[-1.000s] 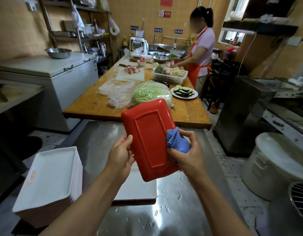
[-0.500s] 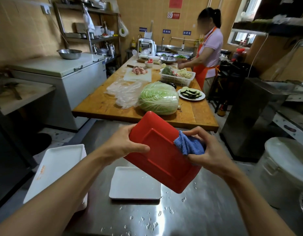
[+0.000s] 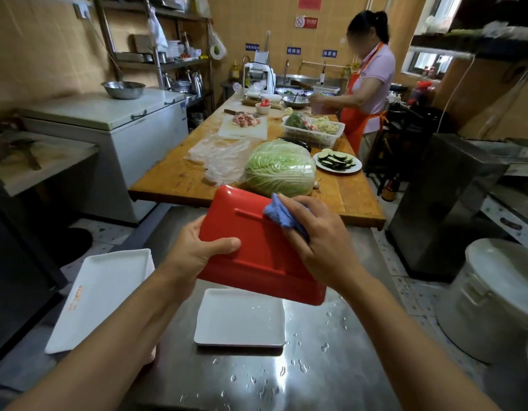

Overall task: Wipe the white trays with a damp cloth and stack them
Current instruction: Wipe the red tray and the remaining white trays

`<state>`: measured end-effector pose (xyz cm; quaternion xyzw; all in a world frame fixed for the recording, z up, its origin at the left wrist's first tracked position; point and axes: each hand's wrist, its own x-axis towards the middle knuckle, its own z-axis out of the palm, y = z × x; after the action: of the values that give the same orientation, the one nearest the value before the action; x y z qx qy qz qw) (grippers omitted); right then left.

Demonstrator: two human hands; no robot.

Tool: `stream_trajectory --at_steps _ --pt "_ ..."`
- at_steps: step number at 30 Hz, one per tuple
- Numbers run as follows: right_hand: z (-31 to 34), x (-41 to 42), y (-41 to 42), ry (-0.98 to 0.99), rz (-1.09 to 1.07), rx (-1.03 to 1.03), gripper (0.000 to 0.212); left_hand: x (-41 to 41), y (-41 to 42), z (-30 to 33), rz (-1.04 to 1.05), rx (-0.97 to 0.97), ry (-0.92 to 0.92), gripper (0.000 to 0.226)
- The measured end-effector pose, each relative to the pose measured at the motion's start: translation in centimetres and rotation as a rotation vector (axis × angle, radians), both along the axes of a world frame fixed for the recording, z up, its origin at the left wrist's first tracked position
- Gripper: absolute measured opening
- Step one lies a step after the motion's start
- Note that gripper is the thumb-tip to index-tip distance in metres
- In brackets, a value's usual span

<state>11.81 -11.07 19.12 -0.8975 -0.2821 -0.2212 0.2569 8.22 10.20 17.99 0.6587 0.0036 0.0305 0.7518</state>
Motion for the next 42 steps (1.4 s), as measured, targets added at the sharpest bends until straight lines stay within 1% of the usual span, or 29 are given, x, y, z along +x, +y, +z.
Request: stream_trajectory --at_steps 3,5,8,13,17,19,24,27,28,30,32,35,37,40,42 --pt "-1.3 0.5 -1.6 0.138 -0.001 0.130 0.048 0.0 1.1 -0.4 0.021 -0.098 0.065 0.049" --pt "-1.9 0.7 -1.5 0.178 -0.016 0.132 0.050 0.1 1.0 -0.7 0.032 -0.135 0.114 0.050" --pt "-2.4 0.4 -1.1 0.164 -0.046 0.107 0.050 0.6 0.8 -1.0 0.074 -0.202 0.181 0.053" --pt "-4.0 -1.4 -1.7 0.130 -0.065 0.056 0.052 1.4 0.6 -1.2 0.160 -0.294 0.294 0.024" --pt "-4.7 -2.6 -0.9 0.050 -0.140 0.031 0.053 1.7 -0.5 -0.7 0.203 -0.416 0.412 0.014" --pt "-5.0 -3.2 0.8 -0.005 -0.175 0.007 0.054 1.8 -1.4 -0.3 0.201 -0.466 0.434 0.007" --pt "-5.0 -4.5 6.4 -0.042 -0.104 0.011 0.051 1.6 -3.0 -0.2 0.150 -0.555 0.414 0.042" --pt "-4.3 -4.6 8.6 -0.041 -0.069 -0.012 0.050 1.0 -2.6 -0.2 0.095 -0.626 0.402 0.047" --pt "-3.9 -4.5 8.9 -0.028 -0.062 -0.027 0.052 0.9 -2.4 -0.3 0.109 -0.622 0.384 0.045" --pt "-3.2 -3.7 9.0 0.013 -0.052 -0.069 0.055 0.7 -1.7 -0.4 0.181 -0.554 0.331 0.040" --pt "-2.5 -2.3 8.7 0.046 -0.067 -0.113 0.055 0.4 -1.3 -0.3 0.214 -0.502 0.283 0.037" --pt "-1.6 -0.4 8.4 0.051 -0.103 -0.155 0.052 0.0 -0.5 -0.4 0.254 -0.486 0.255 0.031" --pt "-1.4 0.3 7.9 0.057 -0.117 -0.167 0.057 -0.2 0.4 -0.5 0.272 -0.473 0.249 0.022" --pt "-1.9 1.0 6.4 0.141 -0.152 -0.120 0.062 -0.6 1.7 -1.1 0.281 -0.483 0.250 0.014" --pt "-2.6 1.0 5.9 0.209 -0.158 -0.004 0.054 -1.0 2.4 -1.5 0.284 -0.495 0.261 0.012"
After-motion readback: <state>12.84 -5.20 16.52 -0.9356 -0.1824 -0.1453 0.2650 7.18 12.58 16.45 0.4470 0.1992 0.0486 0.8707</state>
